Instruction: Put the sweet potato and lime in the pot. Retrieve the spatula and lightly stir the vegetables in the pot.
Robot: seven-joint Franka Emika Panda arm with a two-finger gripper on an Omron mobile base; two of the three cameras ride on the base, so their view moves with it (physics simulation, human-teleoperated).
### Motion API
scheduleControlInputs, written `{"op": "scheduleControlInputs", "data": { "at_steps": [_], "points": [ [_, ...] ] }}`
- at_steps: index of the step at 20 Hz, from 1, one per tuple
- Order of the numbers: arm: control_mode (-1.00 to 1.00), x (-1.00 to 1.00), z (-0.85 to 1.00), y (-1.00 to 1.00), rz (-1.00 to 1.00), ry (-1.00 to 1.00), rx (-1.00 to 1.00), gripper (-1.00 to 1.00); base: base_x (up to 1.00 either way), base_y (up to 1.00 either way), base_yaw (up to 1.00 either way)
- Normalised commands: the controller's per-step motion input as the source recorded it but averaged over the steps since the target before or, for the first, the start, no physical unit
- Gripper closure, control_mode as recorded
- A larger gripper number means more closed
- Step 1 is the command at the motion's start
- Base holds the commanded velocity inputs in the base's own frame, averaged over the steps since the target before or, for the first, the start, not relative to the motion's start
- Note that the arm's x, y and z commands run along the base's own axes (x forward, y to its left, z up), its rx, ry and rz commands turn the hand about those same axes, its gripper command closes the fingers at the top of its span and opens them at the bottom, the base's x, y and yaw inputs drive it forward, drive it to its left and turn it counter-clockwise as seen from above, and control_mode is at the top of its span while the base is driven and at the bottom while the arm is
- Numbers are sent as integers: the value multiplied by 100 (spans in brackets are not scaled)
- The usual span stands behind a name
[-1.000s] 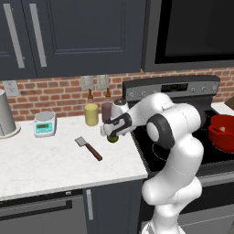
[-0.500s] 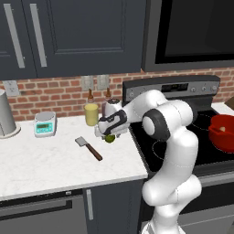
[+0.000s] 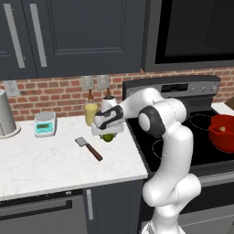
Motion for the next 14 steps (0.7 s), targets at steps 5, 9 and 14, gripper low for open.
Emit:
{"op": "scheduleControlInputs", "data": {
  "at_steps": [5,9,14],
  "points": [
    [-100,-23,-1,-2,0,-1,0,100,0,0,0],
    [-100,-82,14,-38,0,-12,0,100,0,0,0],
    [-100,-100,38,-76,0,-23,3,100,0,0,0]
  ]
}}
